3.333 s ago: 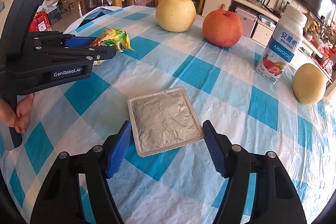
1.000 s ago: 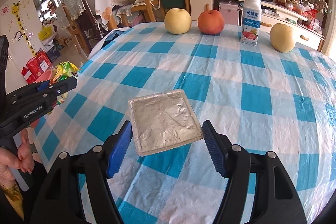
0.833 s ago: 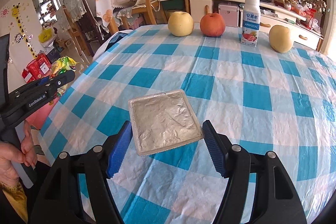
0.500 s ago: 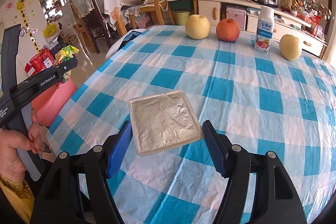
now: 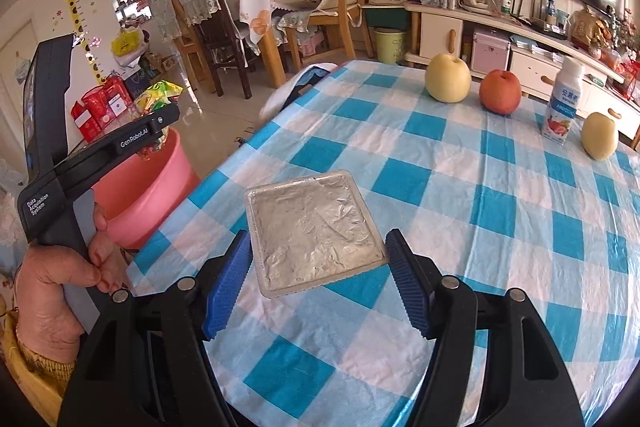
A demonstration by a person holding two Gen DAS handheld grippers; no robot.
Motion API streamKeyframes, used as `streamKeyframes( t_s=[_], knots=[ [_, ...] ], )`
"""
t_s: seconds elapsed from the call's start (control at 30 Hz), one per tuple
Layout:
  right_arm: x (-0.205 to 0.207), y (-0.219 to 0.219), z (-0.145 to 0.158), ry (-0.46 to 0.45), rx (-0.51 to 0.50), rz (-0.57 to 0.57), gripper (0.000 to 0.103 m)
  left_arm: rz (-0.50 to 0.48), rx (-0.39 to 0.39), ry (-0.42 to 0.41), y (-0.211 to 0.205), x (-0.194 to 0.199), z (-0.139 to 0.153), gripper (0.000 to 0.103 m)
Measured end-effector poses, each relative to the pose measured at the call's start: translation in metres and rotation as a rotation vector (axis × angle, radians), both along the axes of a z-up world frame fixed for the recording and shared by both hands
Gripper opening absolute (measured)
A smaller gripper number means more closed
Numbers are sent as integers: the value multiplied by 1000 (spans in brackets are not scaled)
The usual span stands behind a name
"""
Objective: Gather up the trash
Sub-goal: 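Carry the yellow packet and foil tray over the pink bucket, then open both tools to drop the yellow packet and foil tray into the bucket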
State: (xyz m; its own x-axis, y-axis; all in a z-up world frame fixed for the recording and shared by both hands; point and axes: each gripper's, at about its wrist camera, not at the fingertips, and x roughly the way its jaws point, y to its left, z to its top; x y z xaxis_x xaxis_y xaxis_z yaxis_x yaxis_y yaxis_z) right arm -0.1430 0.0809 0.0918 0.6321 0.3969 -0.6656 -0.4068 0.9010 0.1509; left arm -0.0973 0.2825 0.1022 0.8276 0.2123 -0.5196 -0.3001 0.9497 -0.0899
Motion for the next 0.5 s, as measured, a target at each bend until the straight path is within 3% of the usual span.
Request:
streamKeyframes(
  t_s=[0.5],
  knots=[
    [17, 97, 22, -32, -19, 165, 69, 214, -147, -26, 75, -6, -1, 38]
  ],
)
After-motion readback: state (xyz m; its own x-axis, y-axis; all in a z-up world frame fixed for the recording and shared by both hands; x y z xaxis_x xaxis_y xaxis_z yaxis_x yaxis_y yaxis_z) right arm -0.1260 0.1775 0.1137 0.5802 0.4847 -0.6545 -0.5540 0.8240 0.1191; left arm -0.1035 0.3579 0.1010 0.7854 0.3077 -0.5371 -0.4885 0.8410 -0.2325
